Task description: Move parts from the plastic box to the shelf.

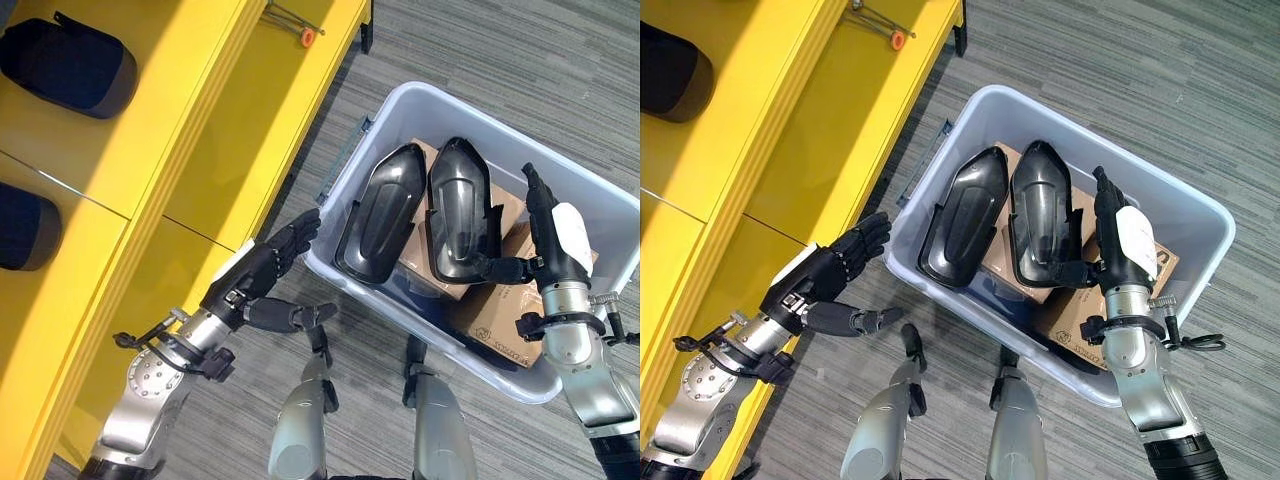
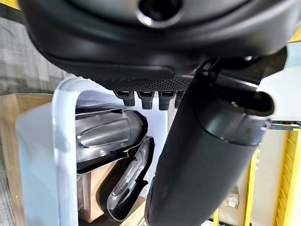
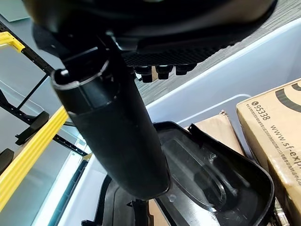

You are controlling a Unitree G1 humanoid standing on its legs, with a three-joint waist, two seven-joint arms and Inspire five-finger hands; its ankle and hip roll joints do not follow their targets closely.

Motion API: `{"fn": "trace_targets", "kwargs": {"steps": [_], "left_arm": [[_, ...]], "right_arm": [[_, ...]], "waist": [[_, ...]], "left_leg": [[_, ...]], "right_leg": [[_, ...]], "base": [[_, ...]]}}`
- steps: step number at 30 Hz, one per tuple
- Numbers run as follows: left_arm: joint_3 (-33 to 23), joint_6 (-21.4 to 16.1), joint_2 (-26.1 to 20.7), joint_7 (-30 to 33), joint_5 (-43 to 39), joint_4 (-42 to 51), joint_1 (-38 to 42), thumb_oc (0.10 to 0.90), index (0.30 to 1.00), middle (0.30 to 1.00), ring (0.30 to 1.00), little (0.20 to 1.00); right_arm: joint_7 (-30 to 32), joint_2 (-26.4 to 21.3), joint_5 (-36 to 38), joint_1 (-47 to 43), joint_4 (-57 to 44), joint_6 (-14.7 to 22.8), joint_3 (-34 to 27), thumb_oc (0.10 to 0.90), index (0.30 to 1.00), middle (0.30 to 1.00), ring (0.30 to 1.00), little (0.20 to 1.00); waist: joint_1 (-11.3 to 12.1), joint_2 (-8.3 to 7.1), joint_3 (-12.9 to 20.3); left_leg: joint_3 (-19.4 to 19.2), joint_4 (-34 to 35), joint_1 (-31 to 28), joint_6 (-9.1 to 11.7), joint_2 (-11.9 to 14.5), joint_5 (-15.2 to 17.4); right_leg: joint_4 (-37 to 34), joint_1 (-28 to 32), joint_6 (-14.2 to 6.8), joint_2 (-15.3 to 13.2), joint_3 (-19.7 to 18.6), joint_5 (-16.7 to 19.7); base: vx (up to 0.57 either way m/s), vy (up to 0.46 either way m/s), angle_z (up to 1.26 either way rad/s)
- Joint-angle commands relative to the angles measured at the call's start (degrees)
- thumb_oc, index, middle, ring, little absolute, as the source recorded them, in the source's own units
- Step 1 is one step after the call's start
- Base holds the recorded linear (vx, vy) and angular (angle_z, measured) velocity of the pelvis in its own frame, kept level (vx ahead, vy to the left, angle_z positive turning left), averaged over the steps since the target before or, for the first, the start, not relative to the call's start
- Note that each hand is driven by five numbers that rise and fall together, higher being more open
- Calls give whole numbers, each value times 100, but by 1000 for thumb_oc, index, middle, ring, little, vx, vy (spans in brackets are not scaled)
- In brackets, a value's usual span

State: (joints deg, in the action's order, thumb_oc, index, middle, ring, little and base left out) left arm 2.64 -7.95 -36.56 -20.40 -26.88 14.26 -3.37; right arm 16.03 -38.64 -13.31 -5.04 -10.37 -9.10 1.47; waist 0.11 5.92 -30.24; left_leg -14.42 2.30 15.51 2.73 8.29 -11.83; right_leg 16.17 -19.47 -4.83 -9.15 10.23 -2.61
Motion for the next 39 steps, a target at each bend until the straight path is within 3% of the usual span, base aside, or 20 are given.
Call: {"fn": "trace_targets", "kwargs": {"steps": [1, 2, 3, 4, 5, 6, 9, 10, 11, 12, 14, 15, 17, 19, 22, 28, 35, 39], "left_arm": [[-170, -524, 160, 48, -423, 714, 129, 900, 1000, 1000, 1000, 1000], [-171, -626, 273, 0, -546, 722, -19, 900, 1000, 1000, 1000, 1000], [-260, -660, 369, -128, -714, 830, -311, 900, 1000, 1000, 1000, 1000], [-156, -745, 353, -197, -600, 797, -300, 900, 1000, 1000, 1000, 1000], [-27, -761, 277, -248, -626, 691, -134, 900, 1000, 1000, 1000, 1000], [41, -733, 231, -215, -655, 630, -19, 900, 1000, 1000, 1000, 1000], [151, -526, 58, -215, -433, 585, 172, 900, 1000, 1000, 1000, 1000], [188, -429, 6, -123, -355, 552, 154, 900, 1000, 1000, 1000, 1000], [196, -354, 10, -73, -329, 548, 123, 900, 1000, 1000, 1000, 1000], [219, -266, 14, 82, -47, 577, 14, 900, 1000, 1000, 1000, 1000], [218, -265, 13, 83, -47, 580, 10, 900, 1000, 1000, 1000, 1000], [198, -271, -56, 88, -232, 524, -39, 900, 1000, 1000, 1000, 1000], [207, -309, -97, 47, -268, 524, 19, 900, 1000, 1000, 1000, 1000], [133, -320, -121, -98, -396, 556, 47, 900, 1000, 1000, 1000, 1000], [76, -477, -121, -180, -583, 568, -5, 900, 1000, 1000, 1000, 1000], [98, -467, 43, -187, -679, 587, 62, 900, 1000, 1000, 1000, 1000], [82, -297, 121, -167, -821, 644, 127, 900, 1000, 1000, 1000, 1000], [183, -276, 137, -172, -773, 652, 233, 900, 1000, 1000, 1000, 1000]], "right_arm": [[327, -266, -209, -434, -624, 374, -234, 900, 1000, 1000, 1000, 1000], [186, -280, -193, -493, -585, 368, -156, 900, 1000, 1000, 1000, 1000], [132, -369, -35, -715, -363, 458, -31, 900, 1000, 1000, 1000, 1000], [137, -495, 202, -827, -315, 419, -75, 900, 1000, 1000, 1000, 1000], [220, -550, 422, -796, -285, 453, -177, 900, 1000, 1000, 1000, 1000], [178, -519, 472, -780, -267, 495, -212, 900, 1000, 1000, 1000, 1000], [115, -321, 479, -672, -232, 559, -243, 900, 1000, 1000, 1000, 1000], [41, -213, 577, -592, -288, 652, -214, 900, 1000, 1000, 1000, 1000], [4, -133, 555, -594, -294, 705, -142, 900, 1000, 1000, 1000, 1000], [-23, 159, 432, -567, -275, 857, 32, 900, 1000, 1000, 1000, 1000], [-23, 160, 431, -564, -276, 858, 33, 900, 1000, 1000, 1000, 1000], [135, 108, 520, -231, -498, 865, 21, 900, 1000, 1000, 1000, 1000], [213, 106, 527, -57, -654, 849, -65, 900, 1000, 1000, 1000, 1000], [280, 58, 493, -57, -710, 819, -141, 900, 1000, 1000, 1000, 1000], [262, -79, 429, -358, -580, 741, -100, 900, 1000, 1000, 1000, 1000], [287, -297, 302, -691, -468, 780, 13, 900, 1000, 1000, 1000, 1000], [295, -409, 90, -777, -575, 747, 72, 900, 1000, 1000, 1000, 1000], [377, -394, -219, -1021, -607, 661, 230, 900, 1000, 1000, 1000, 1000]], "waist": [[-155, -141, 45], [-98, -172, 45], [-53, -269, 46], [-198, -356, 181], [-388, -403, 283], [-440, -455, 292], [-449, -635, 211], [-343, -739, 206], [-260, -785, 201], [-148, -881, 121], [-141, -886, 129], [-142, -761, 211], [-80, -731, 307], [1, -799, 310], [177, -723, 270], [187, -535, 141], [92, -292, 109], [85, -256, 56]], "left_leg": [[409, -513, -19, 251, 49, 796], [795, -635, -19, 397, 212, 684], [1238, -1294, -71, 424, 479, 694], [1101, -1365, -348, 361, 493, 1154], [689, -1206, -500, 254, 434, 1491], [591, -1268, -565, 166, 299, 1699], [483, -1847, -493, -26, -32, 2255], [191, -1968, -535, -68, -64, 2405], [13, -1997, -598, -66, -27, 2469], [-189, -2159, -674, -146, 39, 2612], [-198, -2163, -667, -146, 38, 2615], [13, -2035, -405, -362, 146, 2237], [292, -2017, 26, -294, 115, 2020], [596, -2058, 488, -74, 42, 1822], [656, -1651, 733, 210, 190, 1288], [724, -904, 673, 414, 449, 689], [718, -639, 557, 431, 489, 518], [688, -579, 525, 442, 481, 514]], "right_leg": [[160, 258, 71, 39, -84, -539], [132, 288, 128, 86, -255, -513], [80, 264, 165, 42, -550, -390], [-26, 162, 90, -137, -569, -187], [-346, 121, -199, -401, -679, 161], [-593, 126, -405, -575, -816, 447], [-1550, 402, -747, -1008, -1028, 1220], [-2109, 544, -875, -1177, -573, 1446], [-2117, 566, -927, -1211, -218, 1454], [-1379, 493, -801, -1309, -69, 1550], [-1344, 462, -801, -1313, -87, 1531], [130, 557, -496, -831, -373, 467], [647, 562, -224, -563, -594, -301], [122, 870, -278, -294, -735, -555], [-361, 1003, -225, -193, -484, -513], [-279, 725, -35, -29, -233, -581], [299, 214, 57, -1, -206, -688], [651, -23, 88, -13, -181, -811]], "base": [[-40, 72, 1], [-121, 323, 1], [-223, 618, -6], [-244, 851, -39], [-168, 726, -93], [-82, 512, -81], [2, 231, -40], [-63, 184, -143], [-215, 202, -207], [-161, 110, -160], [-169, 64, -97], [-220, 53, -21], [-258, -150, 67], [-248, -342, 62], [-245, -219, 30], [-160, -57, -6], [-85, 16, -6], [-100, -45, -4]]}}
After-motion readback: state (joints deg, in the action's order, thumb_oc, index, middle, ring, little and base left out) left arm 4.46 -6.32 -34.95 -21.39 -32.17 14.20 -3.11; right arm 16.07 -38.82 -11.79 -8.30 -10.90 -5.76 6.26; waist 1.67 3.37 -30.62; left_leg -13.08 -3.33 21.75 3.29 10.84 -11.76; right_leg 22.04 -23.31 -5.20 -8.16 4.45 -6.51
